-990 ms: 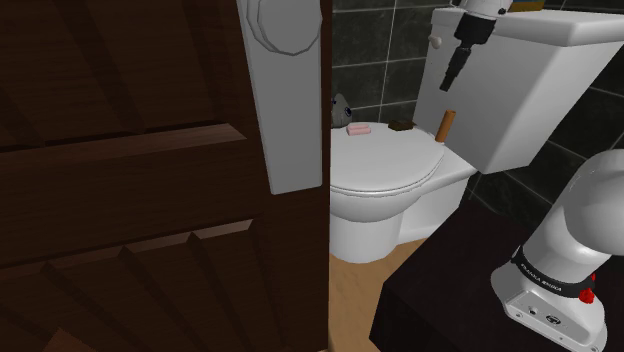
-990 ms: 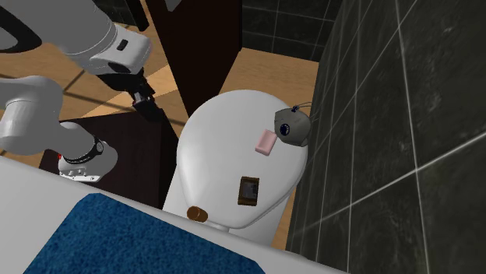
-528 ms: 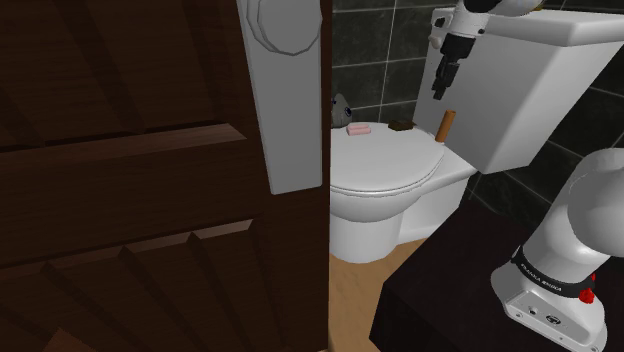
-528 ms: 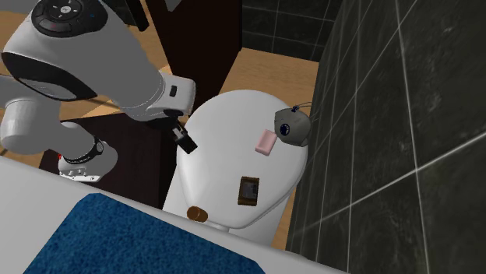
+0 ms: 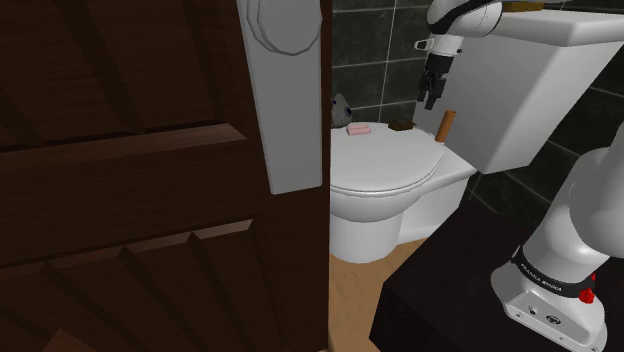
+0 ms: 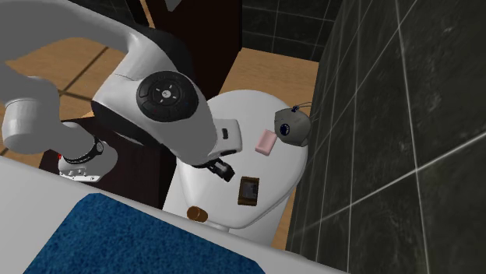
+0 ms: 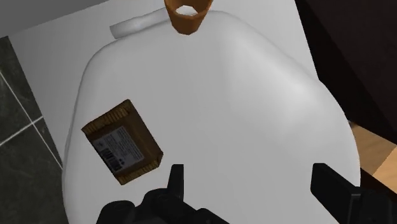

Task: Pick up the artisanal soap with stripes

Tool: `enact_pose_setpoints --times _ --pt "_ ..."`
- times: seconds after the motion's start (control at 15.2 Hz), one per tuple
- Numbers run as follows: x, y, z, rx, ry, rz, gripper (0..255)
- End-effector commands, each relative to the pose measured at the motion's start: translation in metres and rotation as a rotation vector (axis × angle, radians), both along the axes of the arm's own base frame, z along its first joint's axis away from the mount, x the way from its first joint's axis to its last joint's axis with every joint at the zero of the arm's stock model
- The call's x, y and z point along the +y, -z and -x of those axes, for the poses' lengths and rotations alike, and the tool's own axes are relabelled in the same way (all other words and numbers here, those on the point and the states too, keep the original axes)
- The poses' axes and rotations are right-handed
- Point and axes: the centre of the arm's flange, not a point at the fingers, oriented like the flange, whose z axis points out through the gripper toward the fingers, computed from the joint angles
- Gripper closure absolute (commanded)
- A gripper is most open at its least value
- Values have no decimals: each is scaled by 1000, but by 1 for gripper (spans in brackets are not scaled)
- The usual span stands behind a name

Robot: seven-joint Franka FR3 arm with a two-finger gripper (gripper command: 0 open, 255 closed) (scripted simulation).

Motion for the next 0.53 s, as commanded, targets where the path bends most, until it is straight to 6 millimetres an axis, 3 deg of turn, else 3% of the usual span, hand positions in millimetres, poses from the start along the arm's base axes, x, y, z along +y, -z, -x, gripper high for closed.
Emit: enact_pose_setpoints --times 0.0,0.46 --pt "-12 14 -21 11 -69 -5 0" --pt "-45 75 -95 52 -285 -20 0"
